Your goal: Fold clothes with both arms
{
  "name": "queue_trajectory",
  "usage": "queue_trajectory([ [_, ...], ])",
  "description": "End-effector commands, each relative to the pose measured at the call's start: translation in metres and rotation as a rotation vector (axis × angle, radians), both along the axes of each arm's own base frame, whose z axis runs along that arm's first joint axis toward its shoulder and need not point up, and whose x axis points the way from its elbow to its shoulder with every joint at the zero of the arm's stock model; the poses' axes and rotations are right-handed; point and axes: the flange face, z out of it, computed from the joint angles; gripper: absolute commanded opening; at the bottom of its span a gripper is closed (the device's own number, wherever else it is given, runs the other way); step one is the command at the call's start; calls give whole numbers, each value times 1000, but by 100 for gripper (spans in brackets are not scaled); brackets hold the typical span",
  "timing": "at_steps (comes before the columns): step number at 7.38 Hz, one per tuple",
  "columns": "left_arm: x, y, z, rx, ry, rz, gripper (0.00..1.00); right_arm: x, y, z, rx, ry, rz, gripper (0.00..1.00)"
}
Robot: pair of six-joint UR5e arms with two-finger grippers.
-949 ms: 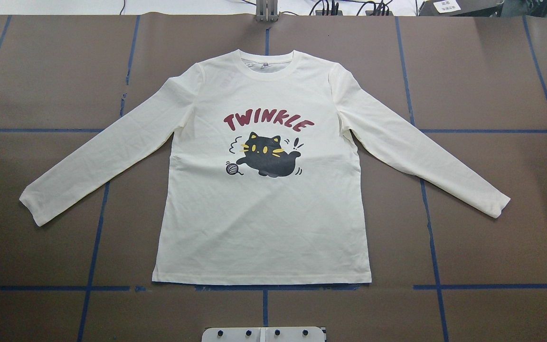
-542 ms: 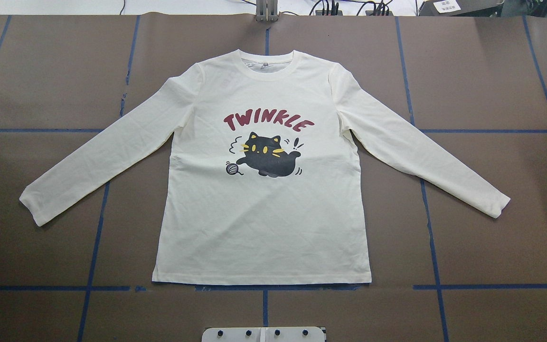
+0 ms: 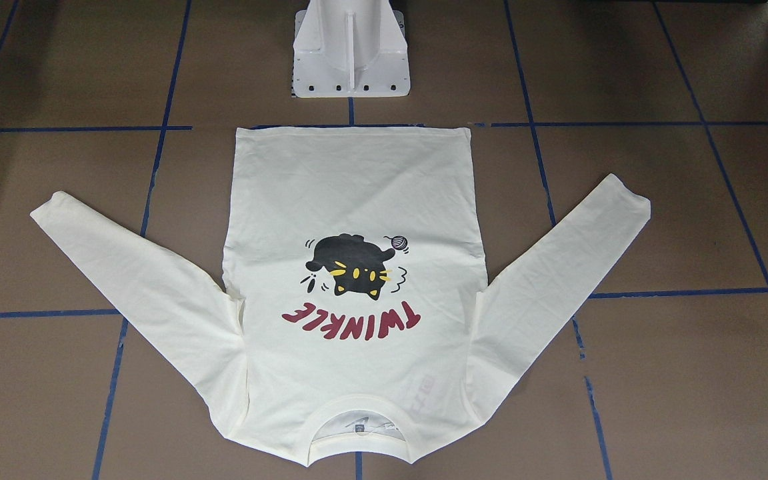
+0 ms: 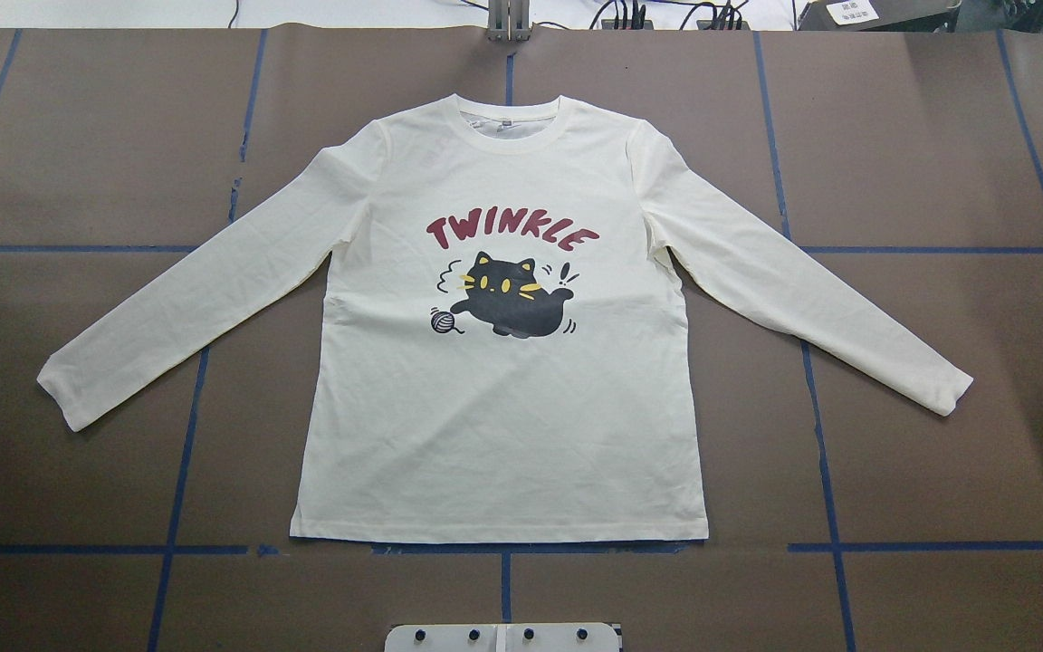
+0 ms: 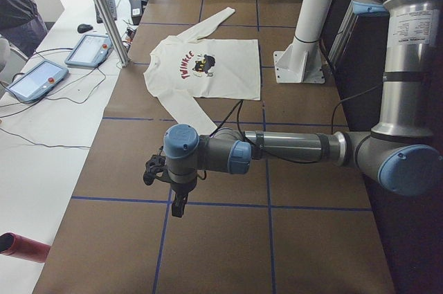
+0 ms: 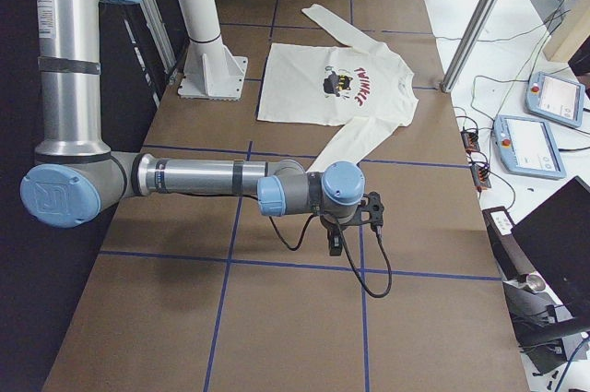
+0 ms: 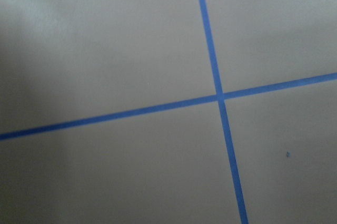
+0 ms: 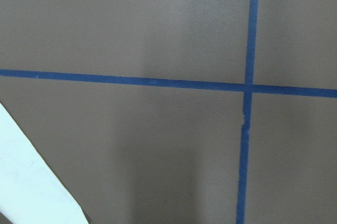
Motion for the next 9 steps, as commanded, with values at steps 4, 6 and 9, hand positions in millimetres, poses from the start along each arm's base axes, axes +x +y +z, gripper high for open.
queue_trajectory([
  [4,3,-2,-8,49,43,7,100,-157,73,-19,-39,43,102,100],
  [6,6,1,-8,48,85,21,100,-203,89,-52,-98,9,97,100],
  [9,7,1,-8,50,86,23,100,-232,105,-31,-87,85,72,100],
])
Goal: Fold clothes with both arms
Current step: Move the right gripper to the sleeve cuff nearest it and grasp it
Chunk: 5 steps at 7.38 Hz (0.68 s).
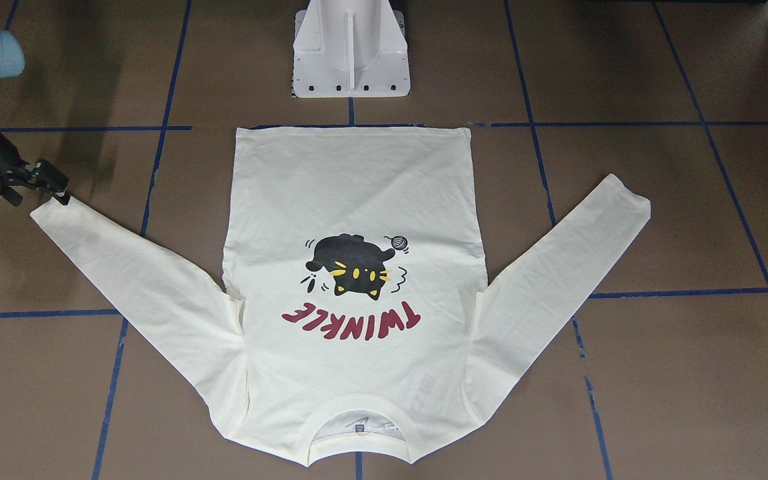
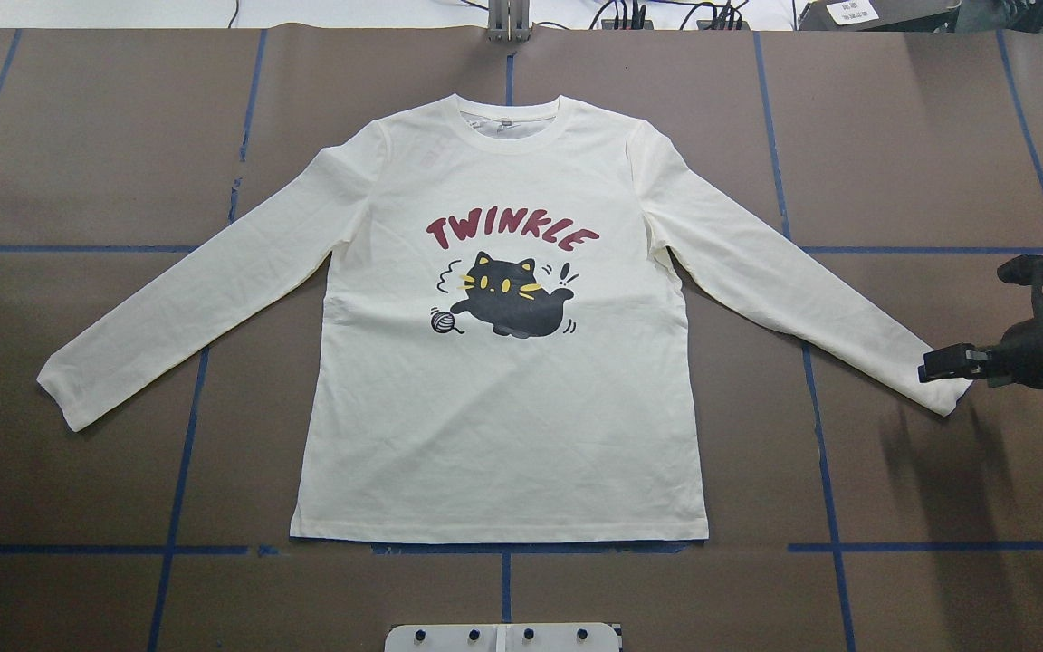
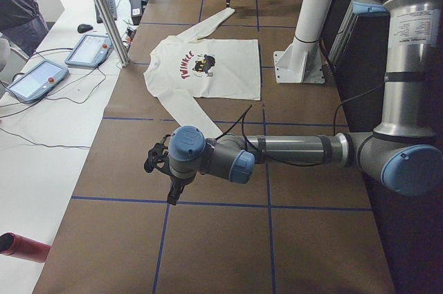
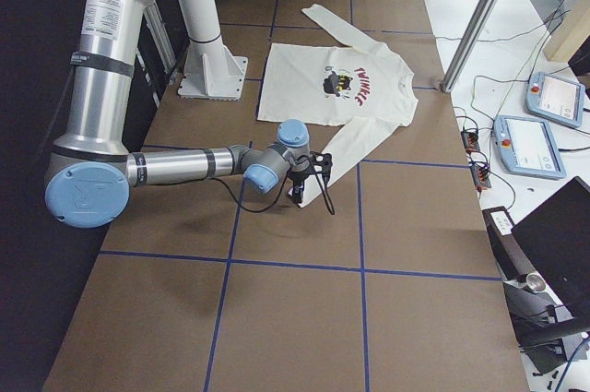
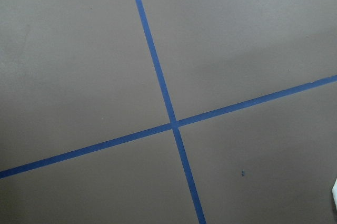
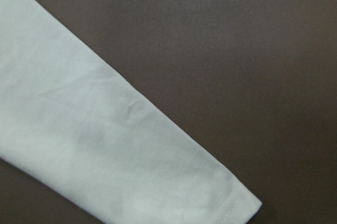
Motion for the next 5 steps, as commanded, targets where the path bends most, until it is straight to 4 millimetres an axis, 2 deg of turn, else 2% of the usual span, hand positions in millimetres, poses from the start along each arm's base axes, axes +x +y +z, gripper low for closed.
queue_trajectory([
  [1,0,1,2,3,1,3,100,-8,5,16,-19,28,-13,100],
  [3,0,2,8,-6,1,5,100,-7,6,24,-31,37,-14,99],
  [4,0,2,10,-10,4,5,100,-8,6,23,-33,33,-19,82],
  [5,0,2,10,-9,4,5,100,-9,5,21,-32,27,-22,42],
])
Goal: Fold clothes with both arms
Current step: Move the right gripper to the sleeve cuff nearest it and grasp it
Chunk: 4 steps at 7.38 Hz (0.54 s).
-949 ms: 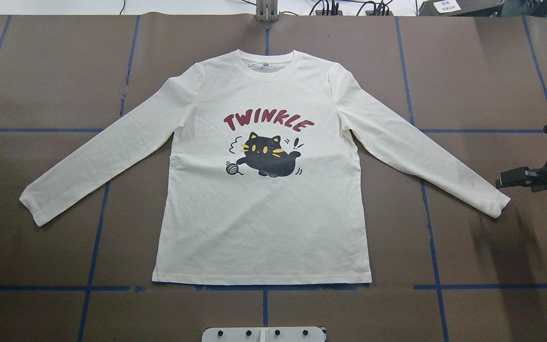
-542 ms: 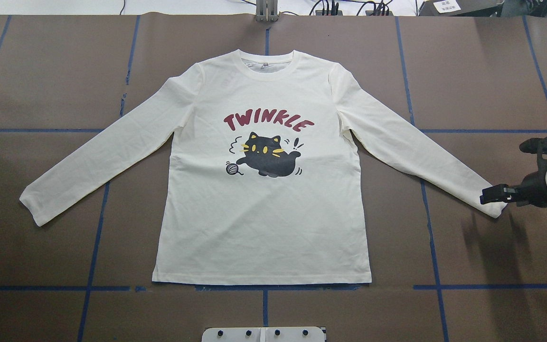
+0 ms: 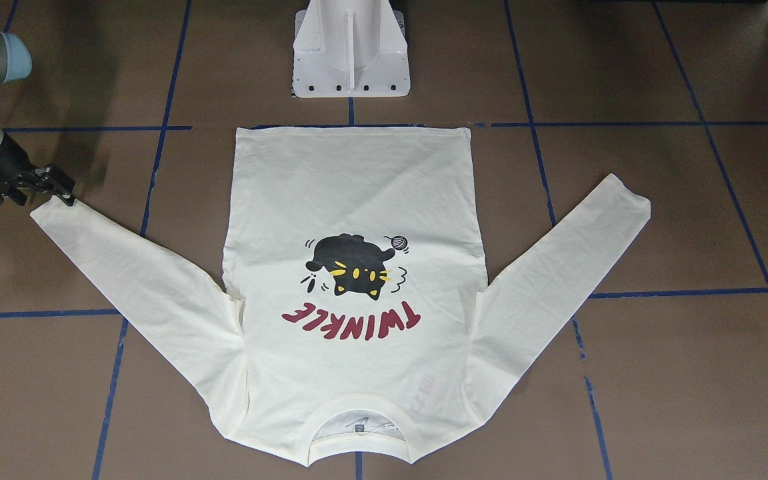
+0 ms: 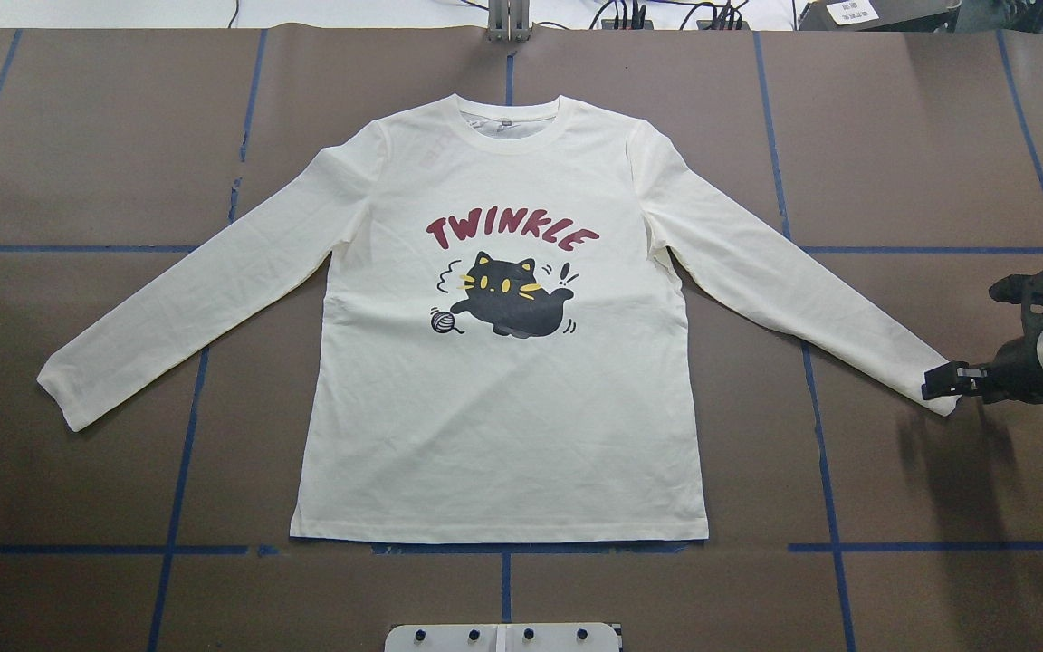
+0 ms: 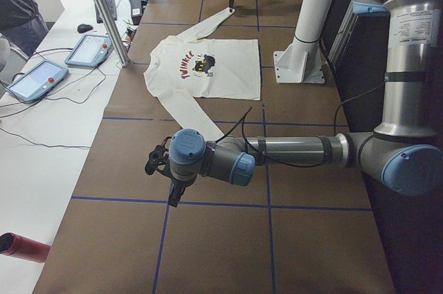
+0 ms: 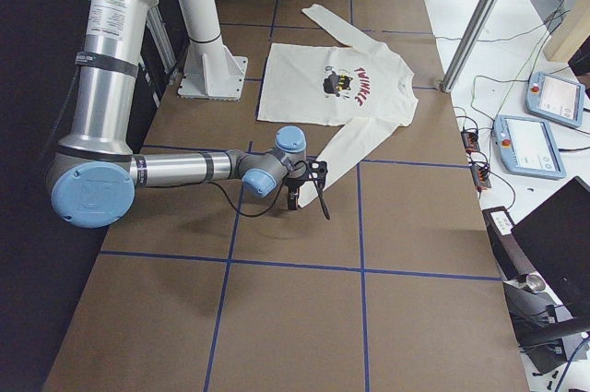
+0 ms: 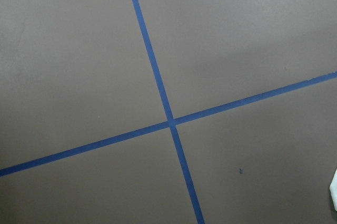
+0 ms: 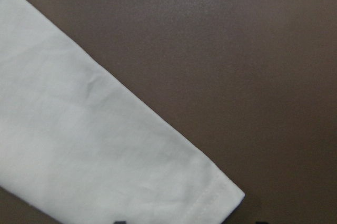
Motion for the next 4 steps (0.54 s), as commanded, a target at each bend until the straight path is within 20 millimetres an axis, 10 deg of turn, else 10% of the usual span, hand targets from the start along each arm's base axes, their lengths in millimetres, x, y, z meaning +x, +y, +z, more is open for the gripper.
queue_trajectory([
  [1,0,0,2,-3,3,1,100,-2,-1,-2,0,-7,-6,16],
  [2,0,0,2,-3,1,1,100,-3,-1,-5,-2,-15,-10,0],
  [4,0,0,2,-3,1,1,100,-3,-1,-13,9,-30,-11,0],
])
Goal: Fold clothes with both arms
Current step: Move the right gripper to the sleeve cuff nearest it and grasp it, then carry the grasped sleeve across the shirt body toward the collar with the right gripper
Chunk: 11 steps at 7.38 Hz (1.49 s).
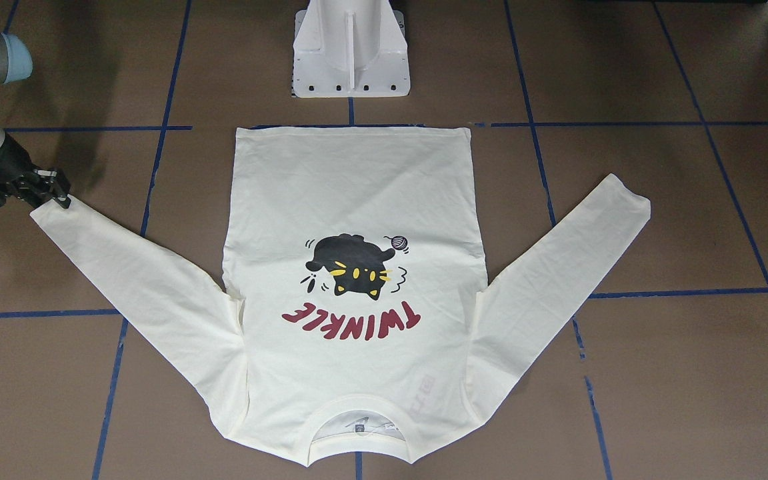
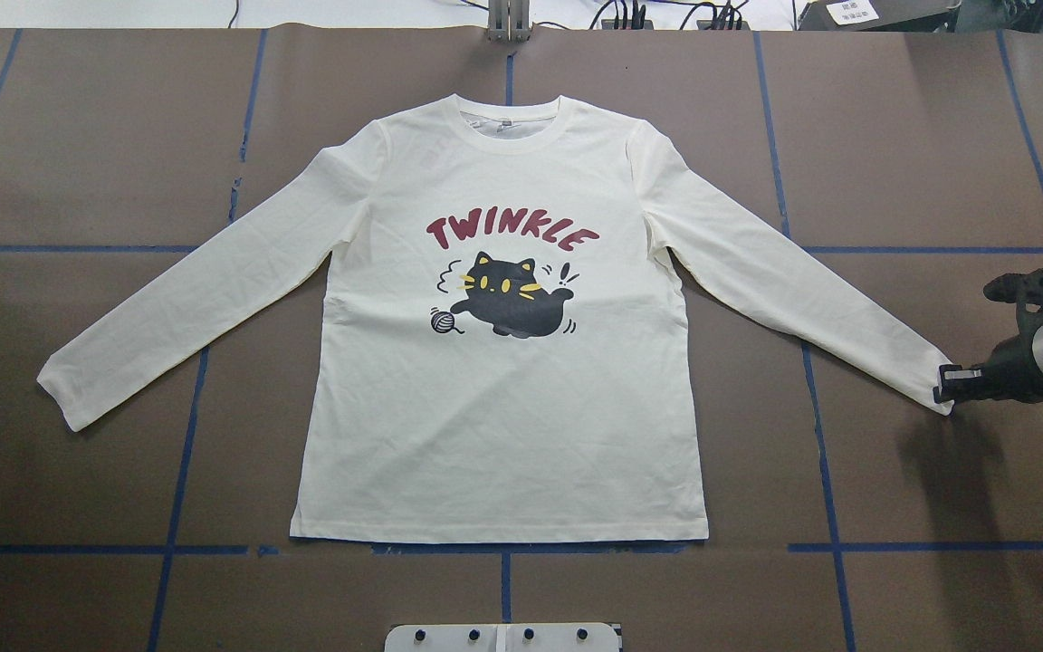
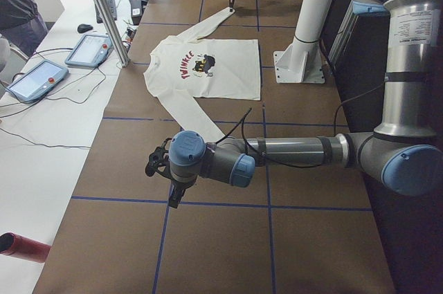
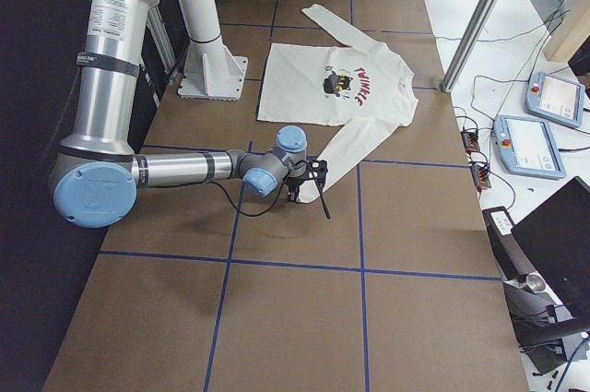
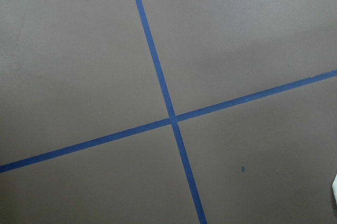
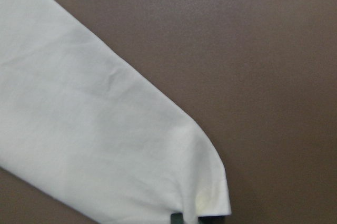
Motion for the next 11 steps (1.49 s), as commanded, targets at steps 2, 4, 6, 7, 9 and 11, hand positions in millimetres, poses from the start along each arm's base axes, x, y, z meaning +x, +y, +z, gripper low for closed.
queue_trajectory([
  [2,0,0,0,-1,1,0,100,-1,0,-47,55,-73,-4,0],
  [4,0,0,0,-2,2,-1,100,6,-41,-103,95,-199,13,0],
  [6,0,-1,0,-5,4,-2,100,20,-111,-185,163,-338,58,0],
  [7,0,-1,0,-5,4,-2,100,4,-147,-235,151,-398,110,0],
  [9,0,0,1,-7,3,-3,100,-54,-234,-370,133,-512,163,0],
  [11,0,0,3,-9,2,-3,100,-119,-287,-500,198,-552,138,0],
])
